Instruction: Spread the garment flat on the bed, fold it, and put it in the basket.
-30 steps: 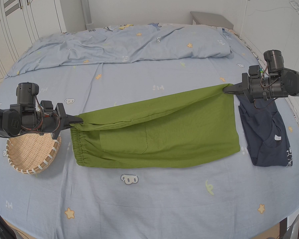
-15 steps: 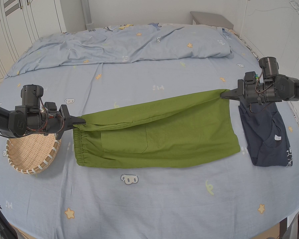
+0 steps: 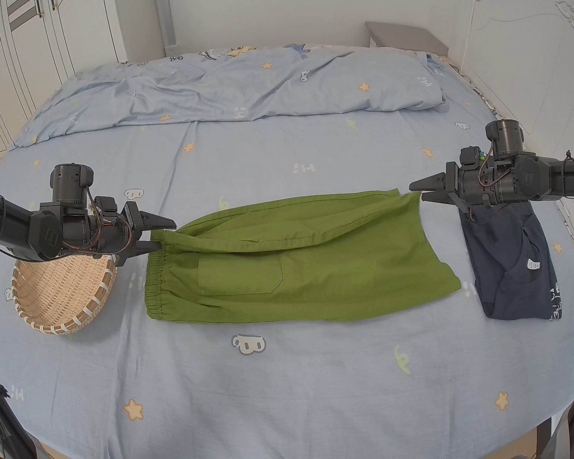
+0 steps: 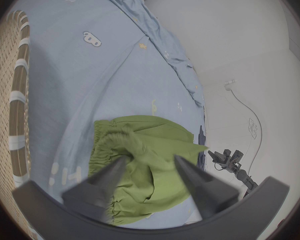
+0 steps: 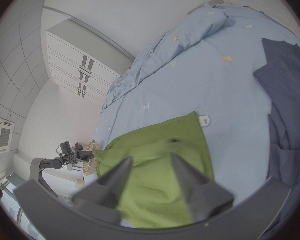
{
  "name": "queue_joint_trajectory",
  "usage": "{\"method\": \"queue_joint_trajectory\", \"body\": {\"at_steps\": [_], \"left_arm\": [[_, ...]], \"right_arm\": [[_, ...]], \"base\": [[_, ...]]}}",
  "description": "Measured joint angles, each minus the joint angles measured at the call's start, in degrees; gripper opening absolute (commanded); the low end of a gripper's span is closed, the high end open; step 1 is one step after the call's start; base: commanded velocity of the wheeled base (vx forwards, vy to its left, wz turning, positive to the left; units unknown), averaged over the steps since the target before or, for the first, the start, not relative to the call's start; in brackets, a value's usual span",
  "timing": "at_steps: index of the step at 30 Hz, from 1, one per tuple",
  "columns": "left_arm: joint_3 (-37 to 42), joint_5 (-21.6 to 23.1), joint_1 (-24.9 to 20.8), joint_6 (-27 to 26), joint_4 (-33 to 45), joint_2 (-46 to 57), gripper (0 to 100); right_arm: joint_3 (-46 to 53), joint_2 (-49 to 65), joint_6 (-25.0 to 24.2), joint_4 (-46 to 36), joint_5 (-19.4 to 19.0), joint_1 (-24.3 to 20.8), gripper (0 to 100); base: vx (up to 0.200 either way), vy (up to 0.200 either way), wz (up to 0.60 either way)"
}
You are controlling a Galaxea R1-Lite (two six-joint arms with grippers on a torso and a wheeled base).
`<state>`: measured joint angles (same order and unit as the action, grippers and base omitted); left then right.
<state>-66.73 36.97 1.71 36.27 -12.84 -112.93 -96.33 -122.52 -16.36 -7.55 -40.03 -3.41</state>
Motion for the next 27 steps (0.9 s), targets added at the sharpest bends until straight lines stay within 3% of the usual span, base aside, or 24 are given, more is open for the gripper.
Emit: {"method": "queue_joint_trajectory", "body": {"at_steps": [12,21,27], "left_arm": [[-0.66,0.11,-1.00,0.62,-2.43,-0.44,100],[-1.90,0.05,-2.83,8.13,-13.19,-2.69,100],[-6.86,-1.39,-3.22,10.86,-16.73,-8.59,100]], "right_arm": [[2.10,-1.94,0.35,0.20,-0.26,-0.38,100],[12.92,3.69,-0.02,3.32,-0.41,-0.20,100],[19.46,8.92,-0.17,6.29,-0.52,-0.16,100]], "base": [[0.000,0.000,0.00],[0.000,0.000,0.00],[0.000,0.000,0.00]]}}
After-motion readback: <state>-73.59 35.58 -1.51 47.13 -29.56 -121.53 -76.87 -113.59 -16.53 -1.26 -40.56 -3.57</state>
